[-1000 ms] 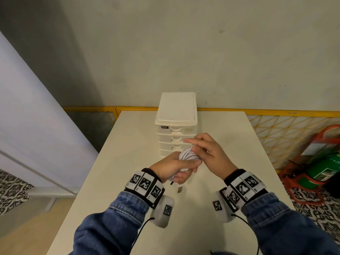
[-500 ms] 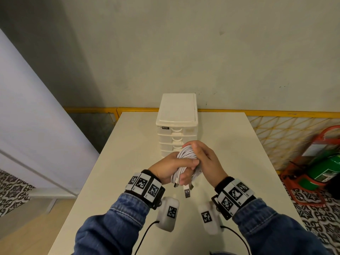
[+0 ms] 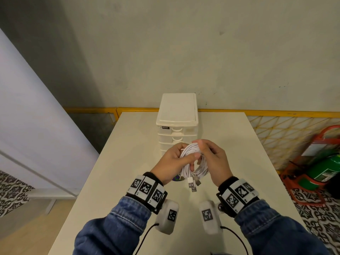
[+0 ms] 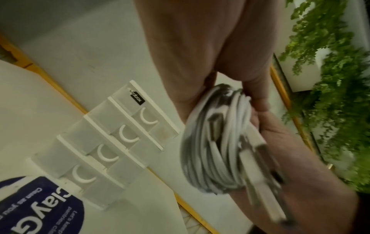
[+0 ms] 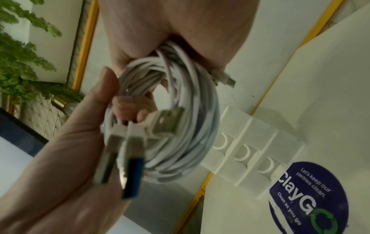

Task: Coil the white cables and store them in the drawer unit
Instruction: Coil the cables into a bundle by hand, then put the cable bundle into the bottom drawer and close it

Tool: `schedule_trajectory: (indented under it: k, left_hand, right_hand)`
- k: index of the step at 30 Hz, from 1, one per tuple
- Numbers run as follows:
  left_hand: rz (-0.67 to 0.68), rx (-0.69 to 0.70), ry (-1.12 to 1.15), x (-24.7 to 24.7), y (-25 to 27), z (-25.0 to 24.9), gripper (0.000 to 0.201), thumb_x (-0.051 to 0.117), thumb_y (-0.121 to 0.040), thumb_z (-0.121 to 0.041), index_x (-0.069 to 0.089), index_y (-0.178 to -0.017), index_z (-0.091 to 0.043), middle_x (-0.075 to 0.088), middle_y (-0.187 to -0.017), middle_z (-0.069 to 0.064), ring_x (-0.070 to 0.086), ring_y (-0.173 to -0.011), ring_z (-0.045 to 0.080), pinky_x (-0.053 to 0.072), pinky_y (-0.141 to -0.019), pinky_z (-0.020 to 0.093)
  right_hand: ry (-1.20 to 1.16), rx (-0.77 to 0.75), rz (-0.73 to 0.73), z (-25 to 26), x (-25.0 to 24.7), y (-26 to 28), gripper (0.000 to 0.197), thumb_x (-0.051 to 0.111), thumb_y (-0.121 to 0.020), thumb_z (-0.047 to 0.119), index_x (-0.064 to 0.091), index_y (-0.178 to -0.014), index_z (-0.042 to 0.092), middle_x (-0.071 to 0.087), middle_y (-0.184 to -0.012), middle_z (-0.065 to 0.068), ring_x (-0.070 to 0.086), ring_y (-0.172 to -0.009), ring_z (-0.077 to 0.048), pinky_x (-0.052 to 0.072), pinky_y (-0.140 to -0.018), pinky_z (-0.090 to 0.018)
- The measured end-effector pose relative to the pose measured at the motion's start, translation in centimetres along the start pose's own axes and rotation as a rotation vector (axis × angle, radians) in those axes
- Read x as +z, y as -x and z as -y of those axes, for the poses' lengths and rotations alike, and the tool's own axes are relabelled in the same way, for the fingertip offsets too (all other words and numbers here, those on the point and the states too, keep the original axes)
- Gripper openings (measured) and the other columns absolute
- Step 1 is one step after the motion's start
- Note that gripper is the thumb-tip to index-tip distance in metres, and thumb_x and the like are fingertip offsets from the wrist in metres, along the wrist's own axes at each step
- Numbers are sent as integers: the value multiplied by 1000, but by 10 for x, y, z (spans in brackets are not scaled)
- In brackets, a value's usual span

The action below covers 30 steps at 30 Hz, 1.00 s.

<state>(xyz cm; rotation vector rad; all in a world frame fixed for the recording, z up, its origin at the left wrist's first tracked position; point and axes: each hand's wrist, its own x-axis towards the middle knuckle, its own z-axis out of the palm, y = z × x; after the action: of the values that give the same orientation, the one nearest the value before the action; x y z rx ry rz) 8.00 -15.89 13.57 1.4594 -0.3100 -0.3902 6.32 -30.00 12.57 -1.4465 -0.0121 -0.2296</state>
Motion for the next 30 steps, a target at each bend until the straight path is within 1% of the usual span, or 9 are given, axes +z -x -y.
schedule_trajectory:
  k: [5, 8, 10, 12, 14, 17, 20, 25, 30]
  left_hand:
    - [-177, 110, 38, 4, 1, 0, 17, 59, -90, -15, 55, -99, -1, 57, -59, 2, 54, -48, 11, 49, -52, 22]
    - [-244, 135, 81, 4, 3, 5, 16, 57, -91, -16, 55, -98, -2, 57, -57, 2, 55, -50, 13, 49, -54, 22]
    - [-260, 122, 81, 3, 4, 9, 17, 57, -90, -20, 57, -98, -5, 57, -60, 6, 56, -53, 16, 50, -55, 24]
    - [-262, 80, 23, 1, 1, 12, 23, 57, -91, -30, 61, -102, -9, 62, -74, 17, 62, -66, 25, 56, -65, 34]
    - [-245, 27, -84, 0, -2, 15, 38, 53, -87, -43, 62, -109, -13, 68, -97, 20, 66, -89, 32, 54, -85, 47]
    - [-311, -12, -100, 2, -3, 16, 43, 48, -88, -48, 60, -115, -16, 69, -107, 9, 66, -99, 24, 50, -92, 49]
    - [-482, 9, 32, 2, -2, 16, 32, 56, -90, -43, 66, -105, -17, 72, -99, 8, 69, -92, 20, 56, -85, 39]
    - [-546, 9, 210, -9, 1, 15, 27, 71, -81, -29, 71, -97, -7, 72, -87, 17, 70, -74, 25, 57, -64, 31]
    - [-548, 20, 239, -24, -2, 14, 22, 69, -84, -18, 70, -97, 0, 71, -83, 18, 68, -67, 19, 54, -58, 24]
  right_hand:
    - [-39, 12, 35, 4, 4, -1, 36, 51, -82, 44, 66, -107, 22, 70, -105, -10, 65, -100, -24, 53, -87, -38]
    - [-29, 31, 11, 3, 13, -2, 38, 53, -82, 48, 66, -107, 23, 70, -107, -6, 65, -101, -20, 51, -89, -35]
    - [-6, 28, -27, 0, 17, -1, 29, 52, -88, 39, 66, -105, 20, 71, -101, -2, 67, -93, -13, 52, -83, -28]
    - [45, 6, -72, -6, 18, 0, 18, 52, -91, 30, 66, -99, 21, 68, -85, 5, 62, -72, -2, 48, -68, -20]
    - [119, -19, -98, -12, 19, 0, 14, 52, -92, 28, 65, -98, 24, 64, -79, 9, 55, -60, 3, 43, -61, -18]
    - [143, -32, -93, -21, 27, 3, 15, 50, -93, 28, 63, -100, 23, 68, -91, 7, 60, -69, 2, 46, -63, -15]
    - [185, -40, -24, -23, 40, 6, 19, 49, -92, 32, 62, -105, 26, 69, -101, 7, 64, -91, -3, 51, -78, -17]
    - [208, 12, 43, -26, 48, 3, 18, 46, -94, 33, 61, -103, 31, 70, -98, 4, 66, -86, -1, 52, -75, -16]
    - [183, 77, 57, -32, 61, -3, 33, 44, -91, 48, 60, -110, 27, 69, -106, 0, 65, -99, -14, 50, -94, -45]
